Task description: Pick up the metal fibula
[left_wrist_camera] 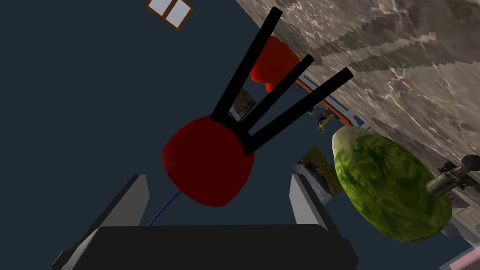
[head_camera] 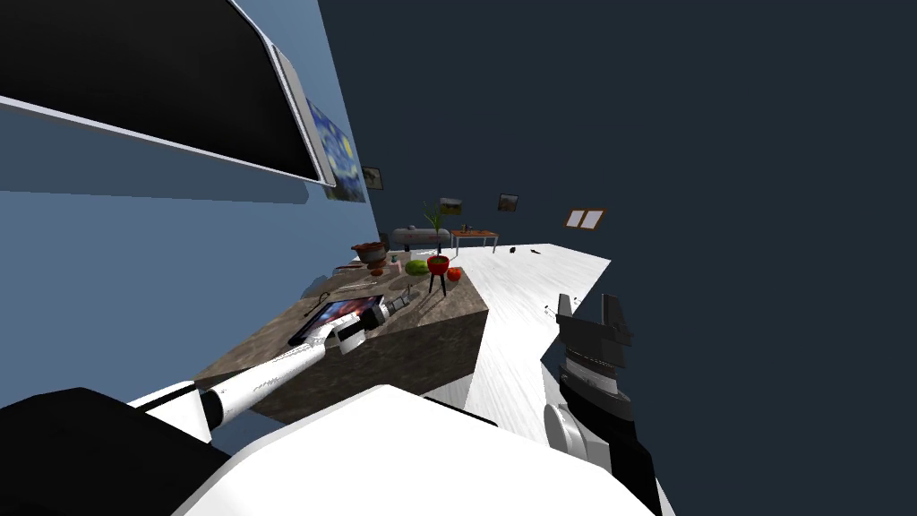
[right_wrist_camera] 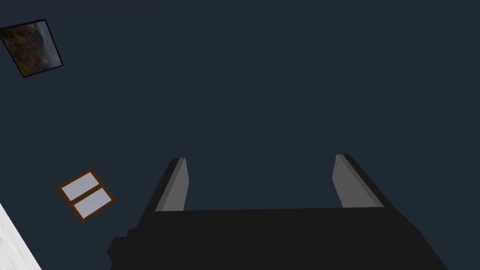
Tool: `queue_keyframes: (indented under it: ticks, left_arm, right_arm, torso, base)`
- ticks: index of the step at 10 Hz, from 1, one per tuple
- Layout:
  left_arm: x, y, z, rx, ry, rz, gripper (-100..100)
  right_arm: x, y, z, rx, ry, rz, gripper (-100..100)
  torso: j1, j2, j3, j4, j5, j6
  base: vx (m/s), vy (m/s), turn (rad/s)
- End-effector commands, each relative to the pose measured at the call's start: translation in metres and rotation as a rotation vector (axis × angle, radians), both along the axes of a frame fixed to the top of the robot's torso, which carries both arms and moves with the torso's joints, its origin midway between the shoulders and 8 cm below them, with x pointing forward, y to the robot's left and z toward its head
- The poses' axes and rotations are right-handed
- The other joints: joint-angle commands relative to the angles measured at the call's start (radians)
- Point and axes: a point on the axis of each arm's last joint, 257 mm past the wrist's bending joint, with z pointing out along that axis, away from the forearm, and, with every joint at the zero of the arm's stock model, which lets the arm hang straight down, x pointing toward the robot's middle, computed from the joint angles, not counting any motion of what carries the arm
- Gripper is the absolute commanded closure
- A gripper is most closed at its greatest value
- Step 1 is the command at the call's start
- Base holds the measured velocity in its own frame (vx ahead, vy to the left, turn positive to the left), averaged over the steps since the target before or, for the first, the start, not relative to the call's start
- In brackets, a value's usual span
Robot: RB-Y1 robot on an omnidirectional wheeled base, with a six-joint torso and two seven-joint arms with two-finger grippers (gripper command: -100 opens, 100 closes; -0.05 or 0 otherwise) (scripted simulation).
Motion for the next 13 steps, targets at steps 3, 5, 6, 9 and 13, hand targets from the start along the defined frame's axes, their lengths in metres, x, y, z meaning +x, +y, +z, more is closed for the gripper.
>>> queue_keyframes:
  ticks: [3,5,6,9,13]
  left_arm:
    - [0.007,0.035,-0.016,0.076,0.057,0.036,-100]
    - [0.010,0.055,-0.025,0.118,0.089,0.058,-100]
    - [0.014,0.070,-0.030,0.151,0.115,0.072,-100]
    - [0.015,0.095,-0.040,0.189,0.151,0.107,-100]
    - [0.019,0.148,-0.057,0.263,0.236,0.187,-100]
  right_arm:
    - [0.000,0.000,0.000,0.000,0.000,0.000,0]
    - [0.000,0.000,0.000,0.000,0.000,0.000,0]
    - [0.000,0.000,0.000,0.000,0.000,0.000,0]
    - [0.000,0.000,0.000,0.000,0.000,0.000,0]
    - [0.000,0.000,0.000,0.000,0.000,0.000,0]
  torso:
    - [0.000,-0.001,-0.001,0.000,0.000,0.000]
    - [0.000,-0.001,-0.001,0.000,0.000,0.000]
    - [0.000,-0.001,-0.001,0.000,0.000,0.000]
    - [0.000,-0.002,-0.001,0.000,0.000,0.000]
    - [0.000,-0.002,-0.001,-0.001,0.000,0.000]
  base:
    - [-0.015,-0.008,-0.078]
    - [-0.013,-0.007,-0.069]
    - [-0.011,-0.008,-0.087]
    - [-0.005,-0.006,-0.050]
    - [0.007,-0.008,-0.060]
